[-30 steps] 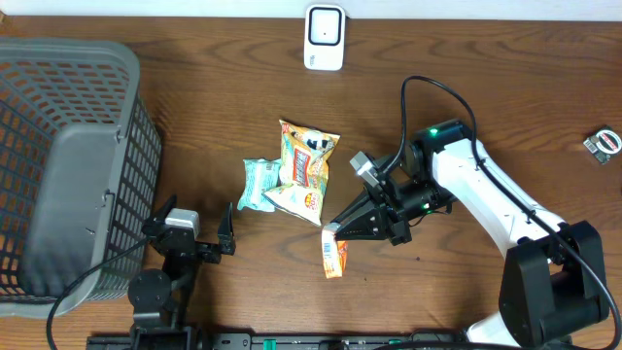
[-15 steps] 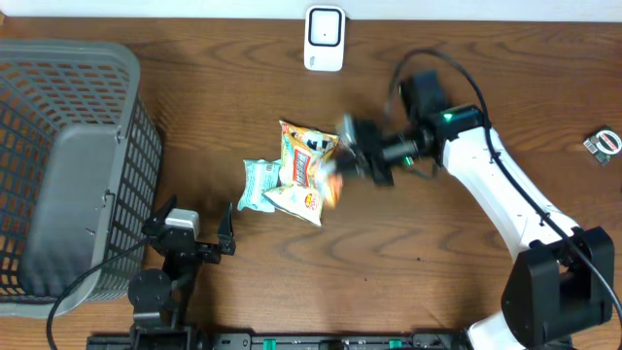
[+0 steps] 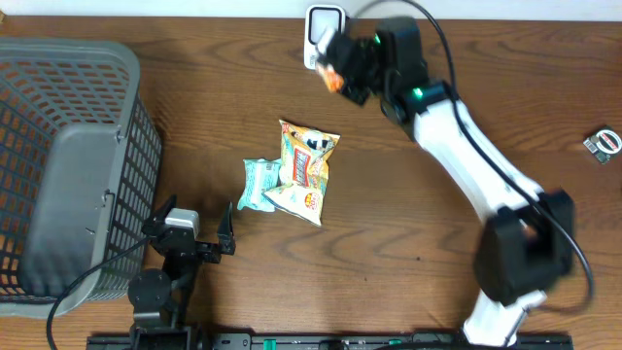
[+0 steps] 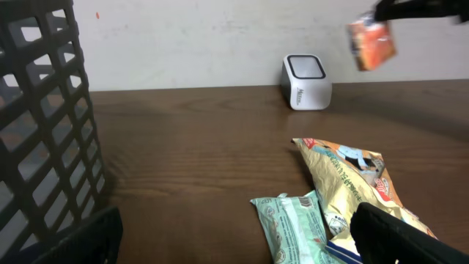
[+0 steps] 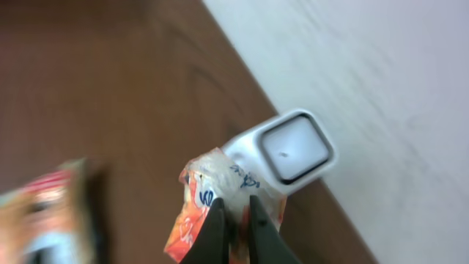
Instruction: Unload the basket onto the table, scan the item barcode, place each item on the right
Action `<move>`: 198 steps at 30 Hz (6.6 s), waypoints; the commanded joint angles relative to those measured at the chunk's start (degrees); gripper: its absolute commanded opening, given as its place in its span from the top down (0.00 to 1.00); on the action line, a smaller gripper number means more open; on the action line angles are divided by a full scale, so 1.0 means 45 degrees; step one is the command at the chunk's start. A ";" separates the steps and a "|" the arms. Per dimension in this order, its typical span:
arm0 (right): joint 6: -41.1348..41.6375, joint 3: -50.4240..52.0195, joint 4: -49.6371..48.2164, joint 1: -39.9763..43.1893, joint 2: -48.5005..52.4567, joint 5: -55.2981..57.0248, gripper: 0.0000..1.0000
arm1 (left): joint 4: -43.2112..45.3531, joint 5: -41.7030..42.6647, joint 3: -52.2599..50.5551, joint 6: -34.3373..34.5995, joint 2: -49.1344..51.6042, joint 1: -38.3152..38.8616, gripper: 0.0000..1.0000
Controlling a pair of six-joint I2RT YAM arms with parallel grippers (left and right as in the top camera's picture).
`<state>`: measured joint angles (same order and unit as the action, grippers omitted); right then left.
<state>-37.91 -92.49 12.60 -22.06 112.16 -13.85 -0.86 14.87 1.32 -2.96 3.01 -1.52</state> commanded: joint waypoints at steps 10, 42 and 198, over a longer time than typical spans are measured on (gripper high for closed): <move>-0.1549 -0.9418 0.2161 -0.0068 0.6586 0.4639 0.99 | -0.0369 0.0112 -0.0243 0.0063 -0.0034 -0.0063 0.02; 0.4779 -1.0399 0.7834 0.1758 0.8602 -0.3405 0.32 | -0.0369 0.0107 -0.0243 0.0063 -0.0034 -0.0063 0.02; 1.1162 0.9024 -1.3143 0.0335 -0.0981 0.3623 0.99 | -0.0369 0.0112 -0.0243 0.0063 -0.0034 -0.0063 0.02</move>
<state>16.21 -50.65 -41.21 -20.16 102.72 0.01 -1.02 14.87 1.37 -2.96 3.03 -1.52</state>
